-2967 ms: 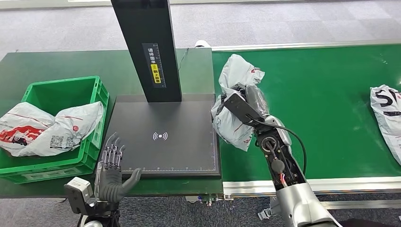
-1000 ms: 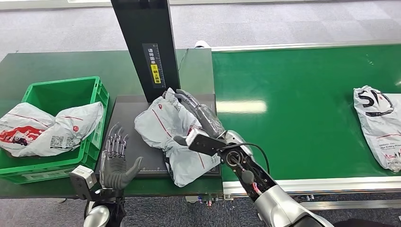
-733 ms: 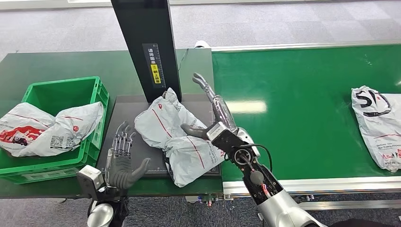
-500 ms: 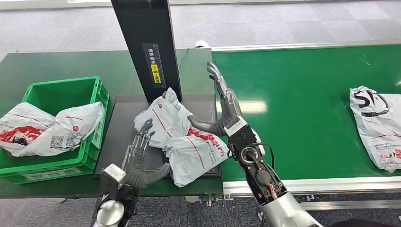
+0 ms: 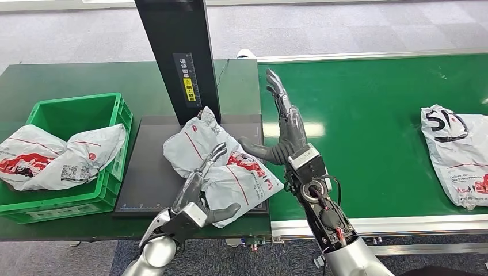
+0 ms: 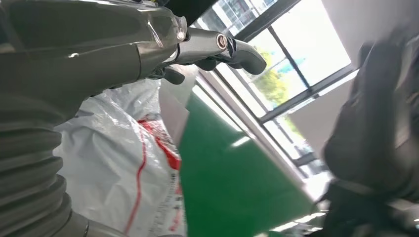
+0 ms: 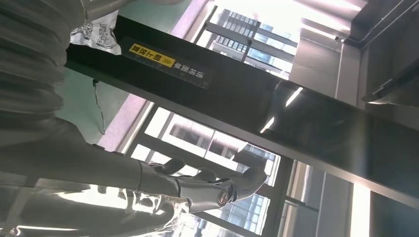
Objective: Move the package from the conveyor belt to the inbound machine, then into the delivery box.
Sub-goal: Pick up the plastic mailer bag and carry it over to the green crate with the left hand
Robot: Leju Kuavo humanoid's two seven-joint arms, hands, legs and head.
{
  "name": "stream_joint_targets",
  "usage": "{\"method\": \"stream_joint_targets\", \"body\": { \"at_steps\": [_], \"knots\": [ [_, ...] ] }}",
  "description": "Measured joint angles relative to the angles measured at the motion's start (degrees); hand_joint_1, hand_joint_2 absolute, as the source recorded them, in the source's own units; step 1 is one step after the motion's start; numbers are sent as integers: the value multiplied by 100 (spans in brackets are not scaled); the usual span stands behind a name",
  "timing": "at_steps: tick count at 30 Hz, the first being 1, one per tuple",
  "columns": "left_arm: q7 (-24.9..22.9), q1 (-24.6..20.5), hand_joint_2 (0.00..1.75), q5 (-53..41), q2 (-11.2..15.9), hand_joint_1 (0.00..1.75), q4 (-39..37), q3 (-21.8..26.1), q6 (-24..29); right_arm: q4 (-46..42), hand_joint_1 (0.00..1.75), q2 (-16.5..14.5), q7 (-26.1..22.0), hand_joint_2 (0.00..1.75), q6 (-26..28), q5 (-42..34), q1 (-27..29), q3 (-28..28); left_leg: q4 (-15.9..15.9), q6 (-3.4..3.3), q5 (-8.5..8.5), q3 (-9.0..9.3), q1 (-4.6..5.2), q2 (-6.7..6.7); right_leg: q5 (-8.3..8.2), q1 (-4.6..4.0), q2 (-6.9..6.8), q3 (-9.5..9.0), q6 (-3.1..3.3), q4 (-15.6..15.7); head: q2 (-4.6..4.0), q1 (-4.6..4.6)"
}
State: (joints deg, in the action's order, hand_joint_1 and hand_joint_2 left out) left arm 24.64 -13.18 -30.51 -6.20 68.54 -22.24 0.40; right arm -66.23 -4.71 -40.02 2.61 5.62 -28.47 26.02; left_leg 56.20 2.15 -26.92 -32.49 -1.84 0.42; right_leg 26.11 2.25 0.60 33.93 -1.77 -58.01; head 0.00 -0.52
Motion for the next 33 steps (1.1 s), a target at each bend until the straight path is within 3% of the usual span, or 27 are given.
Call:
{"method": "stream_joint_targets", "body": {
  "at_steps": [6, 17, 18, 21, 22, 33],
  "knots": [
    [-935, -341, 175, -1178, 19, 0, -859, -279, 394, -142, 0, -1, 0, 175, 61, -4, 4, 9, 0, 0, 0, 1, 0, 2, -1, 0, 0, -3, 0, 0, 0, 1],
    [-1542, -448, 175, -1024, -67, 2, -1636, 99, 229, -144, 0, -98, 0, 175, 56, 119, -19, 18, -1, 0, 0, 0, 0, 0, 0, 0, 0, -4, 0, 0, 0, 0],
    [-1543, -448, 175, -1002, -73, 21, -1663, 139, 212, -144, 0, -105, 0, 175, 56, 119, -17, 19, -1, 0, 0, 0, 0, 0, 0, 0, 0, -4, 0, 0, 0, 0],
    [-1542, -446, 175, -981, -83, 145, -1714, 233, 174, -150, 0, -117, 0, 175, 54, 118, -15, 22, -1, 0, 0, 2, 0, 0, 0, 0, 0, -7, 0, 0, 0, 0],
    [-1538, -444, 175, -978, -85, 169, -1721, 258, 162, -156, 0, -119, 0, 175, 51, 119, -14, 24, -1, 0, 0, 3, 0, 0, 0, 0, 0, -8, 0, 0, 0, 0],
    [-1339, -386, 175, -865, -89, 175, -1670, 472, 265, -258, 0, -119, 0, 175, 30, 119, 16, 33, -1, 0, 0, 8, 0, -2, 0, 0, -1, -14, 0, -1, 0, 0]
  ]
}}
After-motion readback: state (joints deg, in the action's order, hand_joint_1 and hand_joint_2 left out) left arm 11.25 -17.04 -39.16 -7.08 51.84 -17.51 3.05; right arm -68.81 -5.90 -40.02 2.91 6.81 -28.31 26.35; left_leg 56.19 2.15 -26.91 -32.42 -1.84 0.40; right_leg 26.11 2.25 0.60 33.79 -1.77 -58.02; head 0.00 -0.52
